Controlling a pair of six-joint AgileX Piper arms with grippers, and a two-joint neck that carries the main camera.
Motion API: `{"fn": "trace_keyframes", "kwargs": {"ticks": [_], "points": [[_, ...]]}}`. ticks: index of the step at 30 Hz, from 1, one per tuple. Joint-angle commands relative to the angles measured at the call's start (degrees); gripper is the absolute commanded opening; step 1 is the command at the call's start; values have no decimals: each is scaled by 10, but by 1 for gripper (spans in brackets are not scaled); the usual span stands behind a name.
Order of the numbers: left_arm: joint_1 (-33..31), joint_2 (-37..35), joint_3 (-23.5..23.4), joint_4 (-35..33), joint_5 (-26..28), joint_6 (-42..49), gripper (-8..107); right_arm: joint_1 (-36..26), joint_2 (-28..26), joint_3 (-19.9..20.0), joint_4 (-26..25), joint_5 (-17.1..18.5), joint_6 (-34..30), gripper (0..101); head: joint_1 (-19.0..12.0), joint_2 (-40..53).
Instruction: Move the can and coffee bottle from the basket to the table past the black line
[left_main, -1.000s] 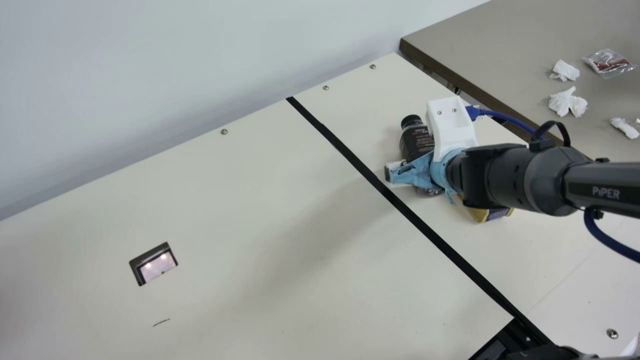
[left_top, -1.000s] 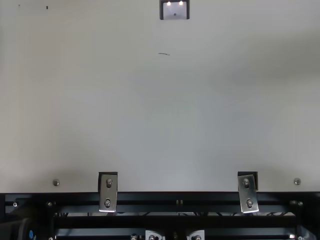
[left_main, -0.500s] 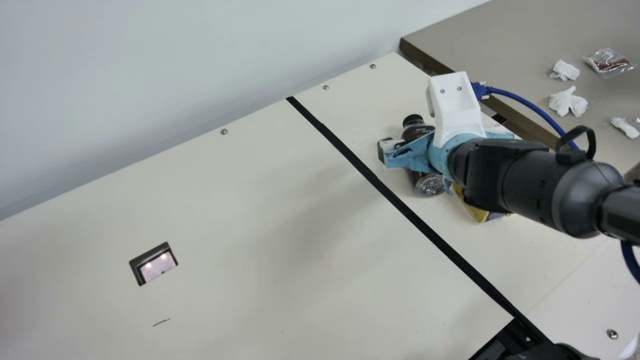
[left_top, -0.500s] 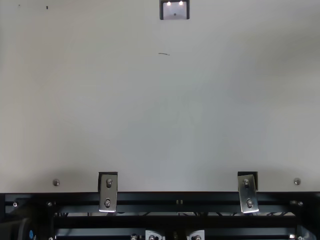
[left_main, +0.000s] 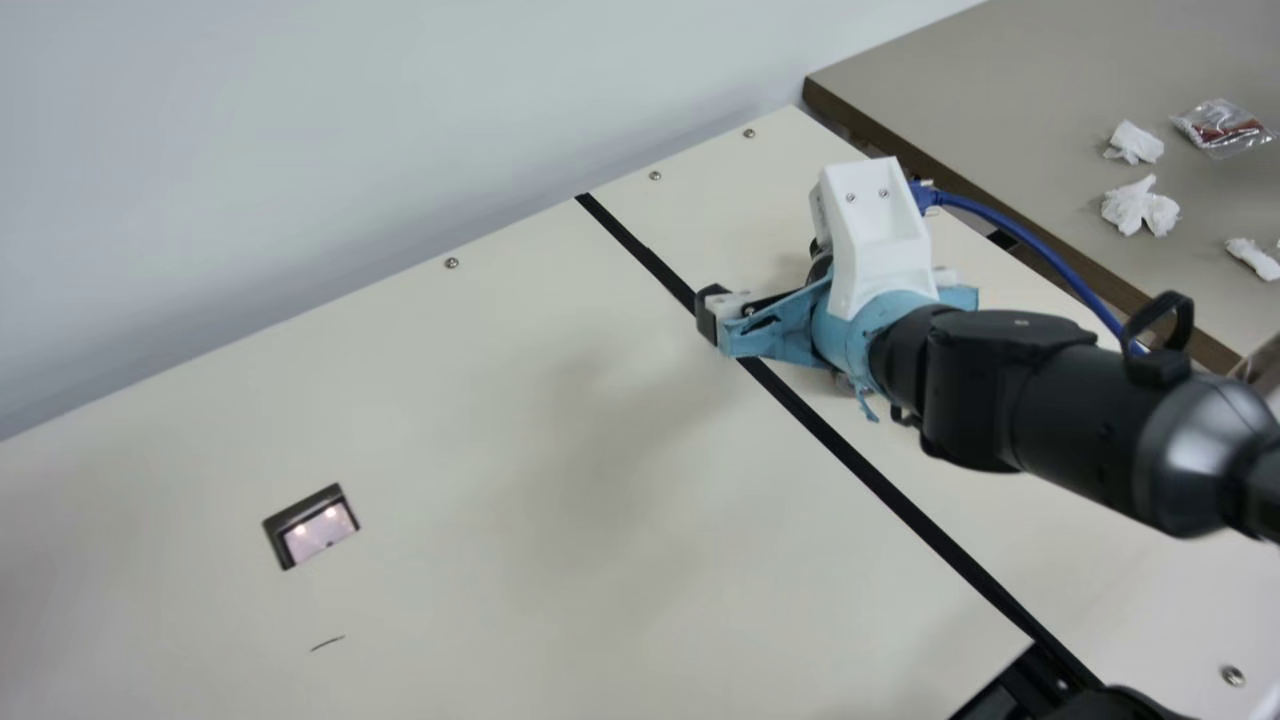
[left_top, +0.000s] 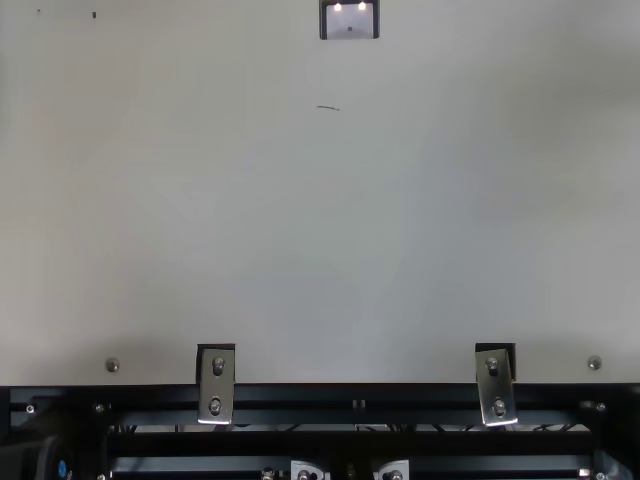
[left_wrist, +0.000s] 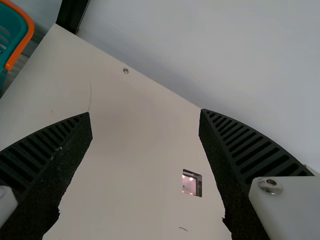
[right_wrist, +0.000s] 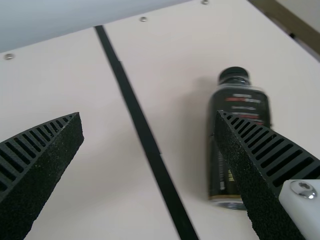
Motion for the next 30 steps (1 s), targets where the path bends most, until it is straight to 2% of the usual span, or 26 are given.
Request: {"fn": "trace_keyframes", "kwargs": {"ticks": [1, 8, 12, 13, 16, 25, 26, 30], "points": [[0, 0, 0, 0, 0, 0, 90, 23, -6, 2, 0, 7, 6, 101, -15, 24], [0, 0, 0, 0, 0, 0, 90, 100, -26, 4, 0, 15, 21, 101, -39, 129], [0, 0, 0, 0, 0, 0, 90, 148, -30, 1, 0, 9, 23, 101, -39, 129], [0, 0, 0, 0, 0, 0, 90, 123, -31, 2, -1, 12, 25, 101, -39, 129], [0, 0, 0, 0, 0, 0, 90, 148, -31, 2, -1, 13, 25, 101, -39, 129], [-2, -1, -2, 5, 0, -7, 90, 149, -31, 2, -1, 14, 25, 101, -39, 129], [-3, 2, -4, 7, -2, -7, 90, 156, -28, 4, -38, 10, 66, 101, -39, 129], [-21, 15, -24, 45, -35, -14, 90, 164, -14, -20, -58, 1, 89, 101, -39, 129]]}}
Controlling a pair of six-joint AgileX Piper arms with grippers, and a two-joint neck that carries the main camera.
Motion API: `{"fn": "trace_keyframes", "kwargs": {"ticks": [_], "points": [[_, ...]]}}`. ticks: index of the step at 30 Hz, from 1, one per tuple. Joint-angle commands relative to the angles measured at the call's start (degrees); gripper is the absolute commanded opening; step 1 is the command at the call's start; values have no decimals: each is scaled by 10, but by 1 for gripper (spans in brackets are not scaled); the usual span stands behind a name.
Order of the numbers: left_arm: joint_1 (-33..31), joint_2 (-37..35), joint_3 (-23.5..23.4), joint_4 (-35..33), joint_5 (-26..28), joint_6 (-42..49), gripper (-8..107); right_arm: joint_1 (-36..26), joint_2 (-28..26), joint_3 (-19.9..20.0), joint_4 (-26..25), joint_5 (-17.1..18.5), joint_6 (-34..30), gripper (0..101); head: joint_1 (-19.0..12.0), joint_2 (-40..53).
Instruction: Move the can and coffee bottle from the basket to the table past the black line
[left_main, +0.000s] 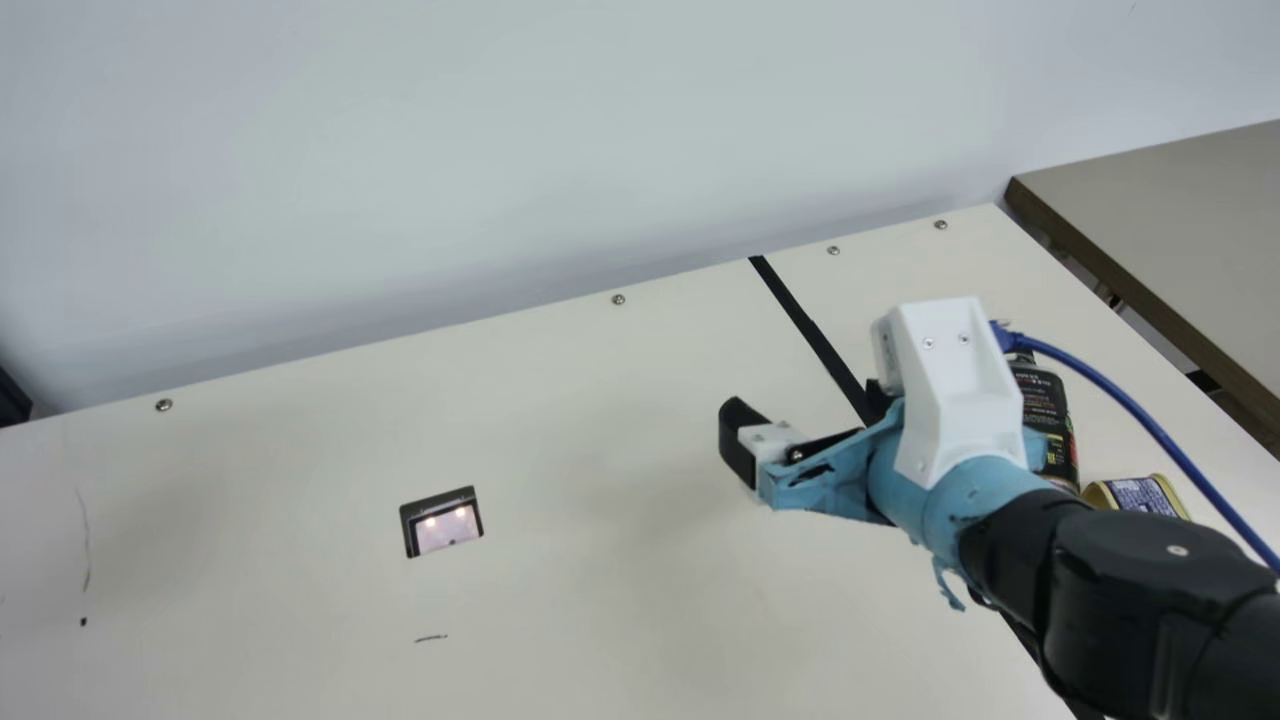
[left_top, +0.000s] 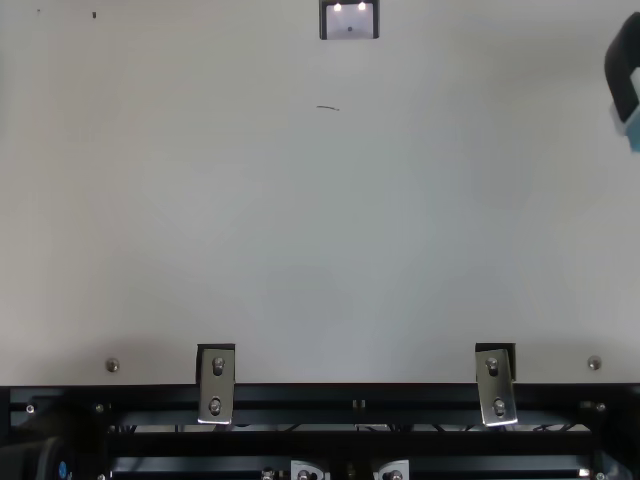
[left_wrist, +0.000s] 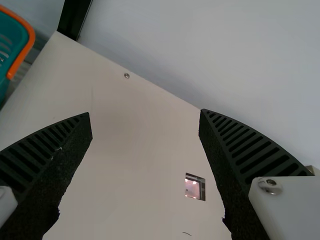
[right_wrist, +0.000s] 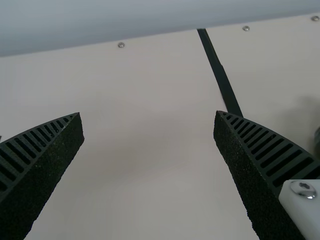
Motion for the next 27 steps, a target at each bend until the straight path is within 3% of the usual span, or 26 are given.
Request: {"fn": "trace_keyframes", "kwargs": {"ticks": [1, 8, 12, 17, 27], "points": [[-13, 6, -12, 30, -24, -5, 90, 6, 8, -24, -39, -9, 48, 101, -18, 3], [-51, 19, -40, 134, -90, -54, 90, 25, 38, -92, -115, -28, 153, 101, -18, 3], [-63, 10, -42, 182, -104, -86, 90, 27, 42, -99, -130, -25, 187, 101, -18, 3], [-75, -26, -34, 221, -99, -121, 90, 26, 13, -68, -127, -3, 210, 101, -18, 3], [-88, -141, 9, 241, -45, -163, 90, 15, -91, 38, -92, 41, 188, 101, -18, 3]]}}
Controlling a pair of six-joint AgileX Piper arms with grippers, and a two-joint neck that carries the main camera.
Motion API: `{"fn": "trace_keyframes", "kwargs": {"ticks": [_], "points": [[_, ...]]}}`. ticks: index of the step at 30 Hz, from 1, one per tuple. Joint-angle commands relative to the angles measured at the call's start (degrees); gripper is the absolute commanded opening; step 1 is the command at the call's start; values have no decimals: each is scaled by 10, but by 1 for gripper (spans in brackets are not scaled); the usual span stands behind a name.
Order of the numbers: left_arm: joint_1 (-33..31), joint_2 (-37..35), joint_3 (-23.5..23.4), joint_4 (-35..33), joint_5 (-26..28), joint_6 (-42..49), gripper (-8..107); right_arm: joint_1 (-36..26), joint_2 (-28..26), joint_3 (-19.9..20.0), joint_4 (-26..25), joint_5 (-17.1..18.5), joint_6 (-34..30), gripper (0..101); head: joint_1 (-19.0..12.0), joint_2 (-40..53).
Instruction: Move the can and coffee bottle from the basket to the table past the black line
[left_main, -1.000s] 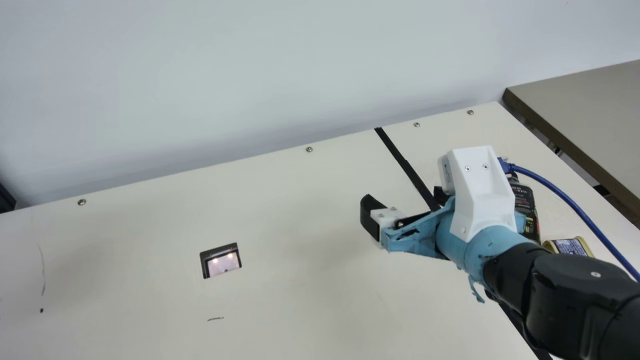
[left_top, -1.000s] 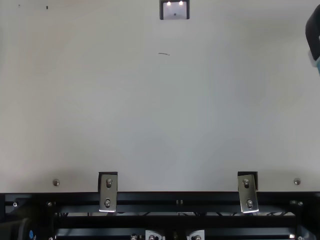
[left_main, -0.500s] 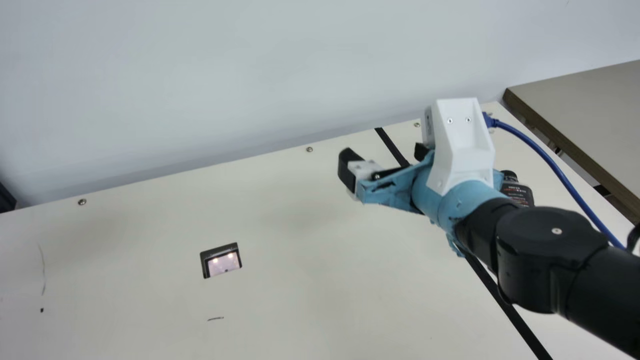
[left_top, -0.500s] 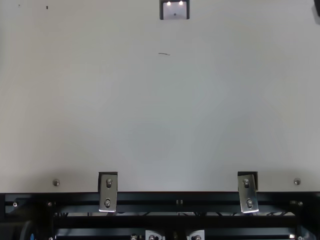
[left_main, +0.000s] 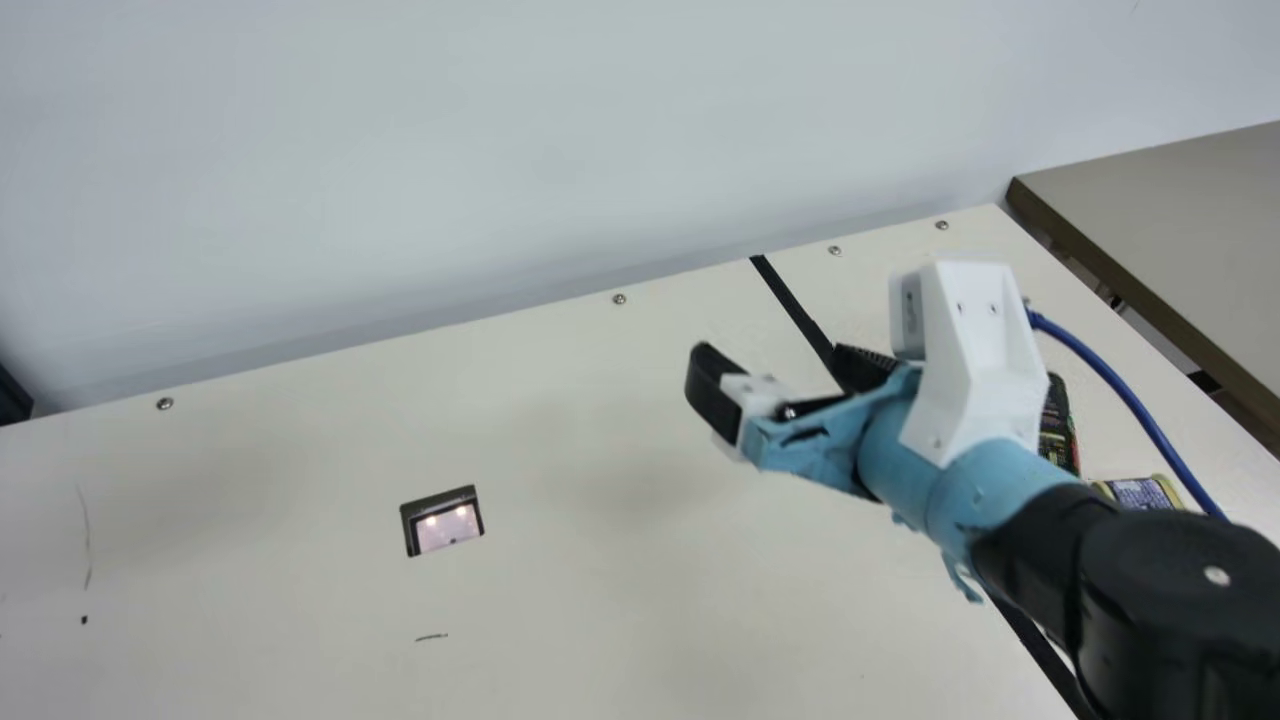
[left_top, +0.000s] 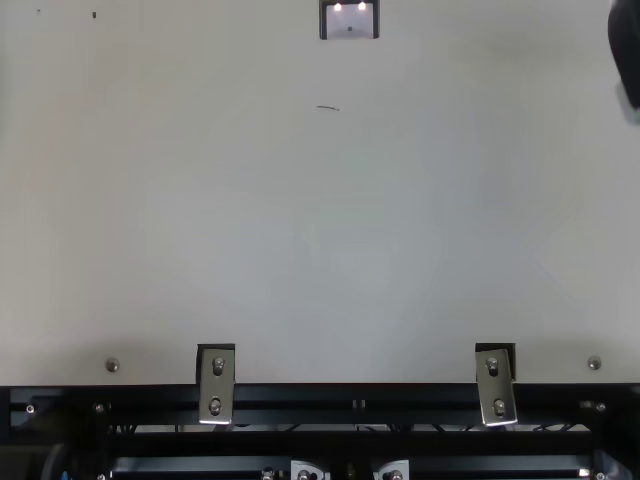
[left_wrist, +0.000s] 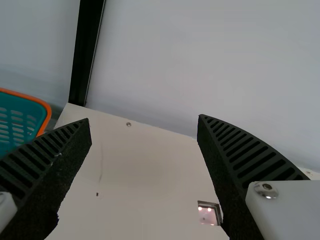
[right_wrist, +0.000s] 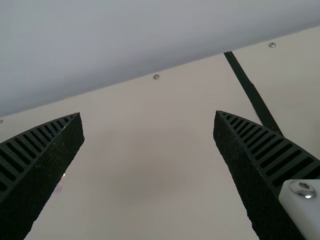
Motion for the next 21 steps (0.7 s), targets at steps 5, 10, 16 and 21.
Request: {"fn": "trace_keyframes", "kwargs": {"ticks": [5, 10, 16, 21], "points": [[-3, -80, 32, -9, 51, -8, 90, 3, -67, 68, 30, 13, -15, 101, -12, 3], [-3, -124, 58, -18, 90, -11, 90, 32, -107, 105, 66, -1, -18, 101, -12, 3], [-2, -132, 64, -17, 97, -10, 90, 42, -117, 111, 81, -9, -18, 101, -12, 3], [-3, -132, 64, -18, 98, -12, 90, 48, -113, 110, 49, -16, 12, 101, -12, 3]]}}
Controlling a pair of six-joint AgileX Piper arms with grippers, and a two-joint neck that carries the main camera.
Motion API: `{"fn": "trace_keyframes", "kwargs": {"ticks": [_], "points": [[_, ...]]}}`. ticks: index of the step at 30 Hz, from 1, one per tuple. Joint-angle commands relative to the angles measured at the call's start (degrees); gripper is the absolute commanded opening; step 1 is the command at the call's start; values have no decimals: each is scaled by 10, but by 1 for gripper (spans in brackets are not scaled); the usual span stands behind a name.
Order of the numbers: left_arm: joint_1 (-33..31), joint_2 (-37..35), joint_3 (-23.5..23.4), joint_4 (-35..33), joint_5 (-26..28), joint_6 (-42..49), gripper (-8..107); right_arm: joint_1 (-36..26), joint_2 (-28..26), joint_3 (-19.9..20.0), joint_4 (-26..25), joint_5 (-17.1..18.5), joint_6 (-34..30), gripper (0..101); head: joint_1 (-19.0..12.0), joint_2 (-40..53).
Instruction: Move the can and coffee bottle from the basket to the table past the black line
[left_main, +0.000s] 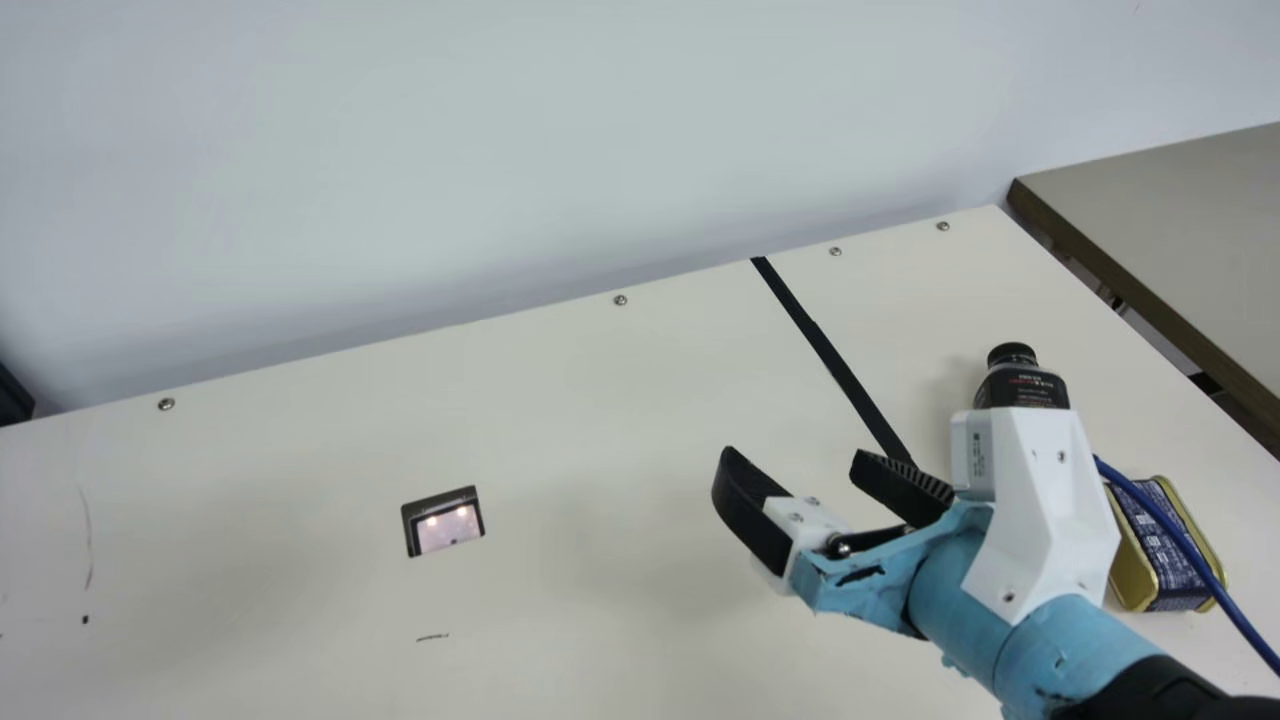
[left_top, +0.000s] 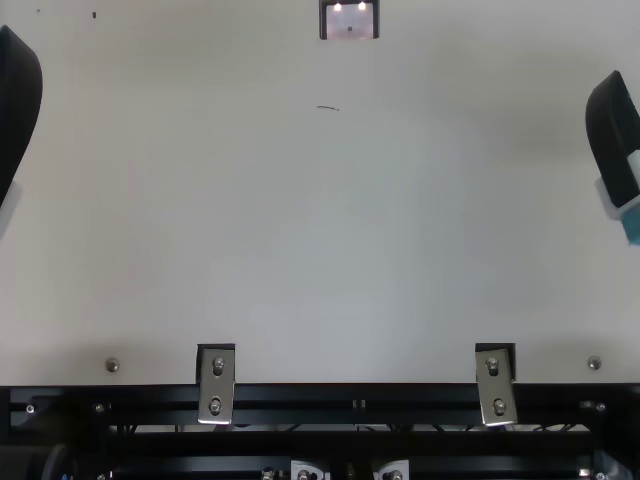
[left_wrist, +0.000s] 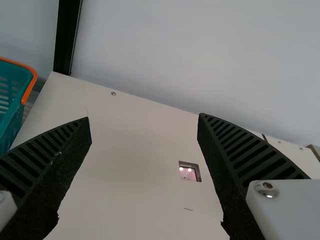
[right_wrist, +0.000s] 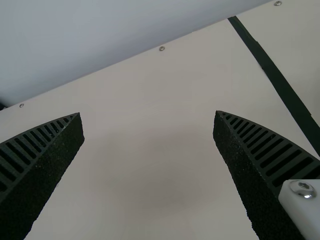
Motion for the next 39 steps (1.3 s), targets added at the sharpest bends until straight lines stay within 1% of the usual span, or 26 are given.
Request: {"fn": "trace_keyframes", "kwargs": {"ticks": [1, 3, 5, 9, 11, 13, 17, 22, 26, 30, 33, 39], "points": [[-1, 0, -1, -2, 1, -3, 90, 4, 4, -6, -36, -6, 28, 101, -12, 3], [-1, -1, -2, -4, 0, -6, 90, 8, 11, -19, -60, -12, 36, 101, -12, 3], [0, -1, -4, -6, -1, -10, 90, 12, 25, -39, -93, -18, 53, 101, -12, 3], [2, -5, -8, -9, 1, -19, 90, 15, 66, -89, -152, -27, 73, 101, -12, 3], [3, -9, -9, -10, 3, -23, 90, 10, 86, -114, -177, -26, 78, 101, -12, 3], [4, -14, -8, -11, 5, -27, 90, -1, 102, -138, -199, -19, 79, 101, -12, 3], [9, -23, -4, -13, 11, -32, 90, -31, 124, -177, -233, 4, 84, 101, -12, 3], [16, -32, 0, -15, 17, -37, 90, -71, 136, -211, -270, 39, 98, 101, -12, 3], [18, -36, 0, -14, 19, -38, 90, -99, 123, -214, -306, 69, 114, 101, -12, 3], [20, -36, 0, -11, 22, -39, 90, -127, 87, -197, -358, 104, 137, 101, -12, 3], [20, -36, 0, -12, 21, -39, 90, -151, 51, -178, -400, 137, 162, 101, -12, 3], [20, -36, 0, -13, 19, -39, 90, -205, -49, -141, -496, 226, 252, 101, -12, 3]]}}
